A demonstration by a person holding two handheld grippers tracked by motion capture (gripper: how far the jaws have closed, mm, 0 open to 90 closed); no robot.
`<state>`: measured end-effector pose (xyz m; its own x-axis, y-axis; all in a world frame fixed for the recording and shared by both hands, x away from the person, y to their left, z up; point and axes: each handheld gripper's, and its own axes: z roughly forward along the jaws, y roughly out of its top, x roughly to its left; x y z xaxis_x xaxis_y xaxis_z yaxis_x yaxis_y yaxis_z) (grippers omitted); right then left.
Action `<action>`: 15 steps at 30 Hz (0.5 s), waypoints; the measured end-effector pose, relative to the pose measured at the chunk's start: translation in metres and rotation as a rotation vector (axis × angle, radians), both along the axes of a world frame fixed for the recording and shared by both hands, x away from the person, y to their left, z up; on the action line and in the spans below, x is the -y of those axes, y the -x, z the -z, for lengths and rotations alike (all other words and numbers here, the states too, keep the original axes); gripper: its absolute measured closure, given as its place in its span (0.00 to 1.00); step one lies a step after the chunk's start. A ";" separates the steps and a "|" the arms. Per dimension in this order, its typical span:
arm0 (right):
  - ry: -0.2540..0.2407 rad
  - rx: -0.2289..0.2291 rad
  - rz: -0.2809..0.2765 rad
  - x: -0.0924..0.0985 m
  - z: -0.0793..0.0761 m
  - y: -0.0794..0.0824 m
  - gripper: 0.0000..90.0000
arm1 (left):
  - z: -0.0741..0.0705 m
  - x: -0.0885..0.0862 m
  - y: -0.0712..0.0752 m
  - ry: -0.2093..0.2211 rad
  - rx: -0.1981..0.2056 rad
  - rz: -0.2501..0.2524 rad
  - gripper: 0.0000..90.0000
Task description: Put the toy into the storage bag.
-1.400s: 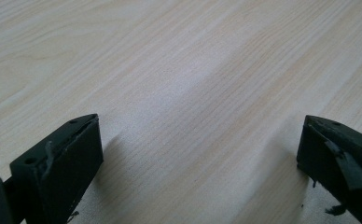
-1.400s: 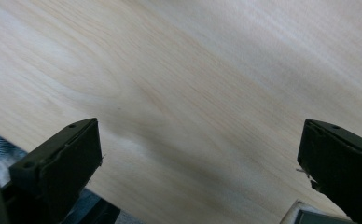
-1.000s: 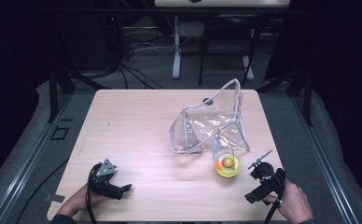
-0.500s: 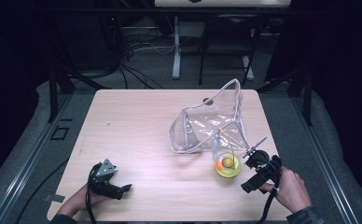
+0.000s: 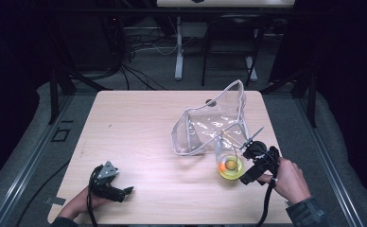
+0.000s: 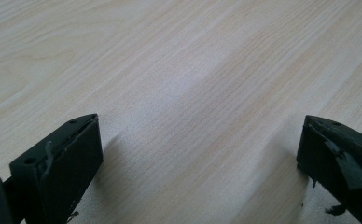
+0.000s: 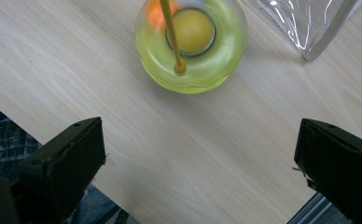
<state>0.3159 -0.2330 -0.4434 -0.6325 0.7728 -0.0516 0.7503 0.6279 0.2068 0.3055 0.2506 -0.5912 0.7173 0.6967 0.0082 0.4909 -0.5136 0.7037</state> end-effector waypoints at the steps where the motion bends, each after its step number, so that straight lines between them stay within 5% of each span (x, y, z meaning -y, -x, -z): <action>1: -0.002 -0.004 -0.002 -0.001 -0.001 -0.001 0.02 | 0.000 0.000 0.000 0.001 0.000 0.000 0.00; 15: 0.004 0.011 -0.042 -0.015 -0.016 -0.016 0.00 | 0.000 0.000 0.000 0.000 -0.001 0.000 0.00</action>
